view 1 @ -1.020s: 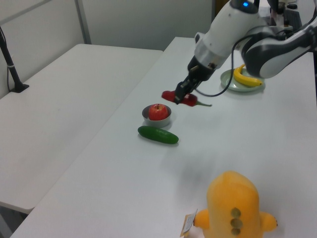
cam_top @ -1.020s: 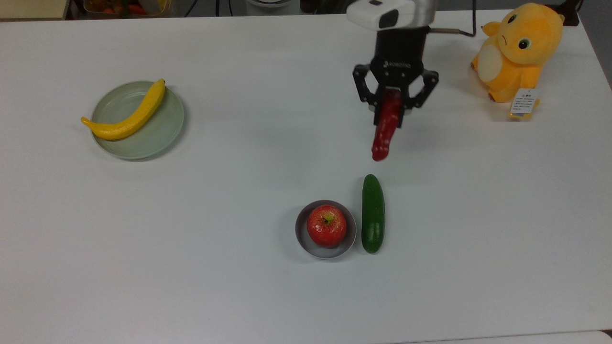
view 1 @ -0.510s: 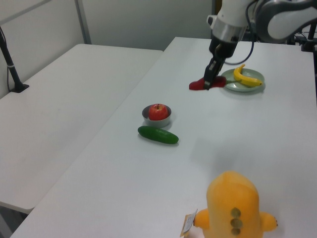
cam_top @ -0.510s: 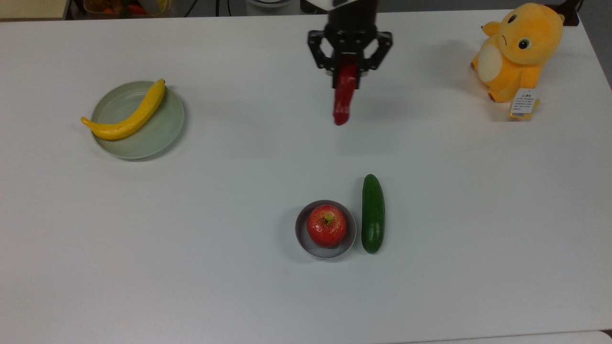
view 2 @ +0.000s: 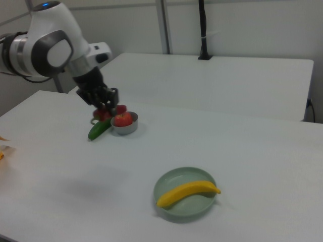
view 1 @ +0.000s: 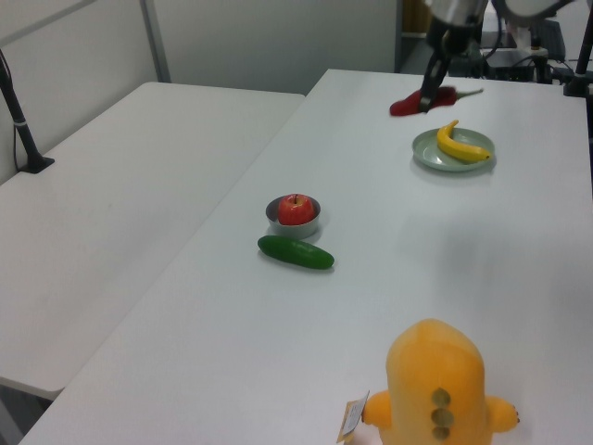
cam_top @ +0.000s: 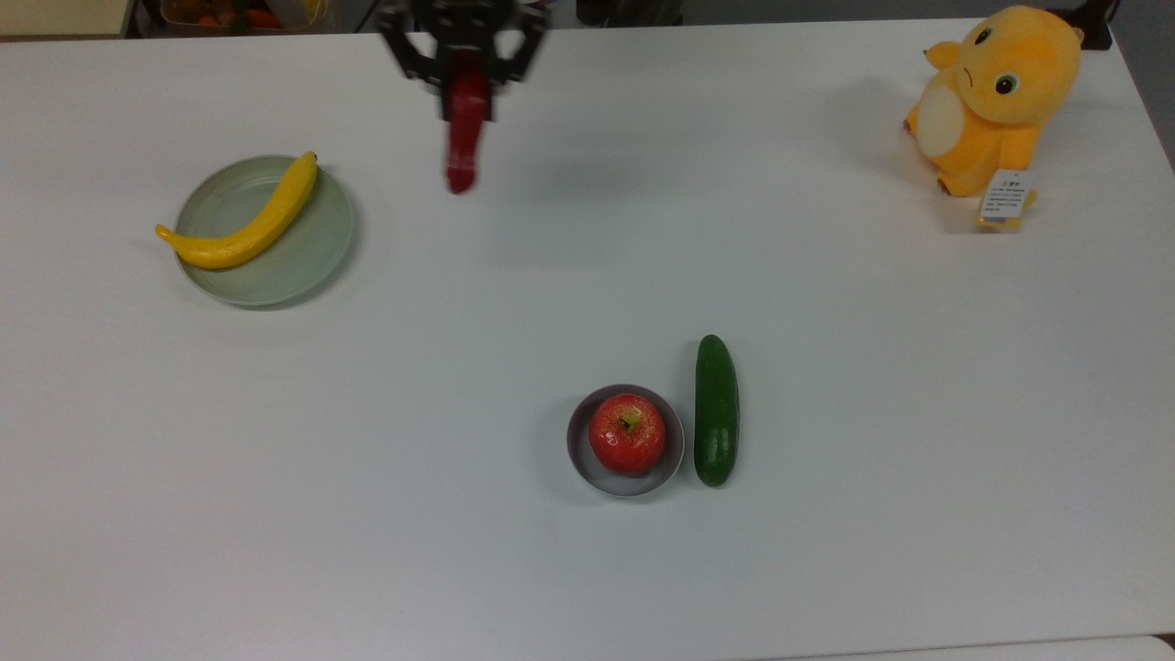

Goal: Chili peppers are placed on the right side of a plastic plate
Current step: 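Carry the hanging chili pepper toward the green plastic plate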

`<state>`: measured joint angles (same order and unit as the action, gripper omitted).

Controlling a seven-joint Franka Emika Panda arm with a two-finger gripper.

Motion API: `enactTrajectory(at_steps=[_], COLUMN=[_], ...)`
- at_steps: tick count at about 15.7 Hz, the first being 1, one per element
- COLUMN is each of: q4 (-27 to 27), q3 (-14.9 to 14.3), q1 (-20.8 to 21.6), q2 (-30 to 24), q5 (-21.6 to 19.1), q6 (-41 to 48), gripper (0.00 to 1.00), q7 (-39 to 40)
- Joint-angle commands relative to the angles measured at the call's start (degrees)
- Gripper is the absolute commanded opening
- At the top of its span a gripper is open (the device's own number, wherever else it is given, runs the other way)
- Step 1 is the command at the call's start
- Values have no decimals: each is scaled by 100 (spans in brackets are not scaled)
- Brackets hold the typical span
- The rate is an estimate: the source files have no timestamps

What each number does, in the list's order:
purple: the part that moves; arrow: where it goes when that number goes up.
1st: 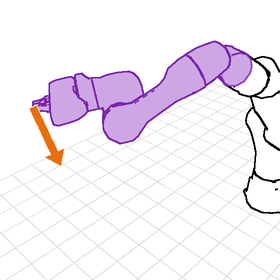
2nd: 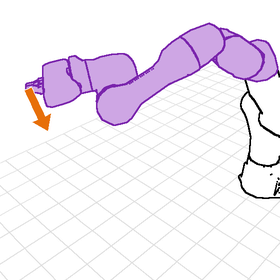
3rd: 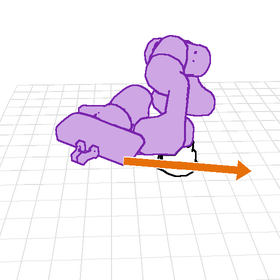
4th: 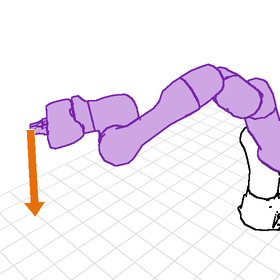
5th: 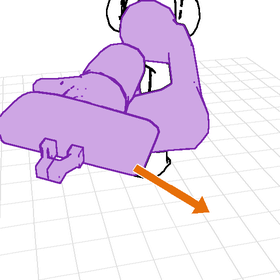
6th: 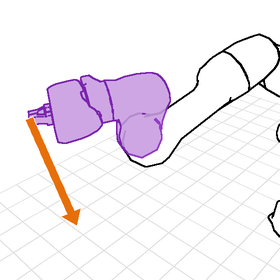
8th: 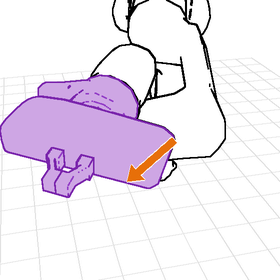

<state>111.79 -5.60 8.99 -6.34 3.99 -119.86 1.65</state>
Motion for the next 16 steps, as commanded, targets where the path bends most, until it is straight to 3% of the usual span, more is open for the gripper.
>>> enactTrajectory(at_steps=[1, 5, 16], q4=[282, 273, 115], q3=[-642, -986, -1022], q1=[33, -99, -1206], q2=[-263, -218, 405], q5=[-136, -127, -109], q6=[7, -72, -133], gripper=[11, 11, 11], q7=[826, 1178, 2232])
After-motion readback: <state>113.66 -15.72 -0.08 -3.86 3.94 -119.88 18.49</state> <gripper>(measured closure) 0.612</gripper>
